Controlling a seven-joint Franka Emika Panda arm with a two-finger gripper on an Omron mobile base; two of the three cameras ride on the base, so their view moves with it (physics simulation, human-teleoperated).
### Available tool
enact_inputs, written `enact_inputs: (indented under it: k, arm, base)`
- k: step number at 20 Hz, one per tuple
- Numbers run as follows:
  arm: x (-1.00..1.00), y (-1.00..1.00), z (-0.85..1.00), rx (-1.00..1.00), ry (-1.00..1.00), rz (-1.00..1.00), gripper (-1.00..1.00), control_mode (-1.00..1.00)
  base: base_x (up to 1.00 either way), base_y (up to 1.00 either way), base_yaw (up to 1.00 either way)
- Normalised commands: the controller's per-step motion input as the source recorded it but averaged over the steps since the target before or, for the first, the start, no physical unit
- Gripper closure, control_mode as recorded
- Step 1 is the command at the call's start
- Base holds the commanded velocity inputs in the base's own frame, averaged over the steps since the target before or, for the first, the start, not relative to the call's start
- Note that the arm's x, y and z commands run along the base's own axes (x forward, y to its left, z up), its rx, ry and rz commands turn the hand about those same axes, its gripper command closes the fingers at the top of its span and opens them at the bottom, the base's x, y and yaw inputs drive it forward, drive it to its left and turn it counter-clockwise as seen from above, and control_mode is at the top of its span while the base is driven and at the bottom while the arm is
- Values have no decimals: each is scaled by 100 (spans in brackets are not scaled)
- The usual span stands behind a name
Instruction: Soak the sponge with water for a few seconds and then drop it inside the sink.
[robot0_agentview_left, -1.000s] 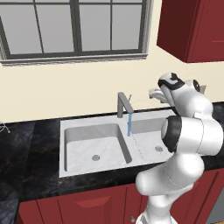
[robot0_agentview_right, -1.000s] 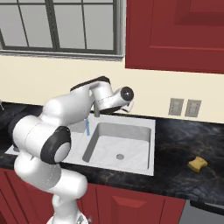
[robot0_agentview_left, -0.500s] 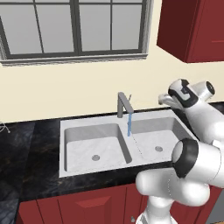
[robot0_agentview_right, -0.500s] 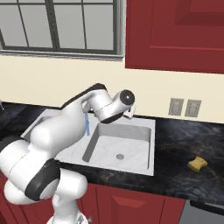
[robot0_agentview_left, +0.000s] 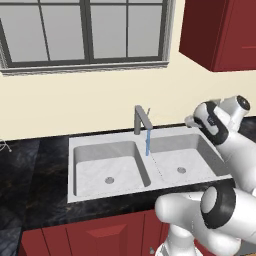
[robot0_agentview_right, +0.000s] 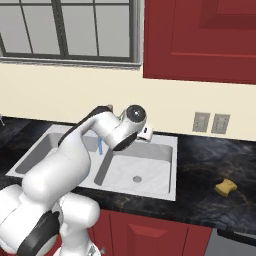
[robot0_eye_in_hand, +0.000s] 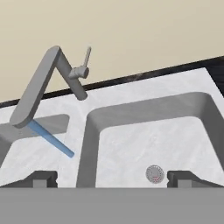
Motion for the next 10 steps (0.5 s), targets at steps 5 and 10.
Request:
enact_inputs:
  k: [5,10]
  arm:
    - [-20,-15,2,-14,13,0,-100,-100]
    - [-16,-16,13,-10,20,0,-100,-100]
  base:
    - [0,0,0]
    - [0,0,0]
